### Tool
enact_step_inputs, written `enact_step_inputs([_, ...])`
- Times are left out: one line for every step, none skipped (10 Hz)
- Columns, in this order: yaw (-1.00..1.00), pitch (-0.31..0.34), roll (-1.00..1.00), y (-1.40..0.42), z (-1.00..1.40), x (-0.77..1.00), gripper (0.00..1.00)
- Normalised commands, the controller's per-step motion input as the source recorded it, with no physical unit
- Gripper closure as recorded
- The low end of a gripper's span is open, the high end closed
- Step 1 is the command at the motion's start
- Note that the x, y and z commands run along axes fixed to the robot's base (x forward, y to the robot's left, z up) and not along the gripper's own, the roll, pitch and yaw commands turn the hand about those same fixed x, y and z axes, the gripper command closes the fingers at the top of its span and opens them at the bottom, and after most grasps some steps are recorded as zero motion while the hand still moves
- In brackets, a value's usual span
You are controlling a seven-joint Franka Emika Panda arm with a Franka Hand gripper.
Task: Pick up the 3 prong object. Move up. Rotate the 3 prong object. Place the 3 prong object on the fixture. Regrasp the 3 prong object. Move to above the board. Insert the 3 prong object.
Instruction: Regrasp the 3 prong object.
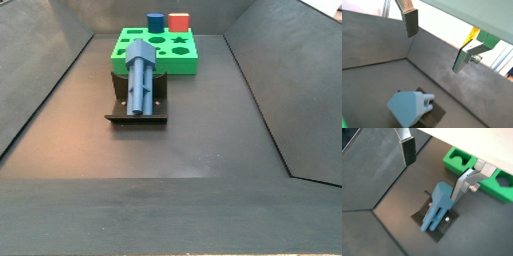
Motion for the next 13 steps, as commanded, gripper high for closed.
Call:
enact_step_inputs([0.16, 0.211, 1.00, -0.05, -0.02, 0.19, 0.00])
enact_step_inputs([0.21, 0.240, 1.00, -0.06, -0.01, 0.23, 0.00])
enact_step_inputs([0.24, 0.253, 1.00, -0.06, -0.02, 0.25, 0.00])
enact_step_inputs([0.29, 0.242, 0.92, -0.06, -0.02, 0.30, 0.00])
enact_step_inputs([0.30, 0.205, 0.76, -0.06, -0.02, 0.34, 0.00])
enact_step_inputs([0.31, 0.160, 0.60, -0.07, -0.02, 0.39, 0.00])
enact_step_inputs([0.30, 0.105, 0.38, -0.07, -0.02, 0.44, 0.00])
enact_step_inputs([0.28, 0.051, 0.23, -0.05, -0.01, 0.48, 0.00])
enact_step_inputs([0.27, 0.027, 0.20, -0.05, -0.01, 0.48, 0.00])
enact_step_inputs([0.23, -0.008, 0.19, -0.06, -0.01, 0.47, 0.00])
enact_step_inputs([0.20, -0.017, 0.18, -0.07, -0.02, 0.47, 0.00])
enact_step_inputs([0.15, -0.018, 0.18, -0.06, -0.02, 0.47, 0.00])
enact_step_inputs([0.13, -0.017, 0.18, -0.06, -0.02, 0.47, 0.00])
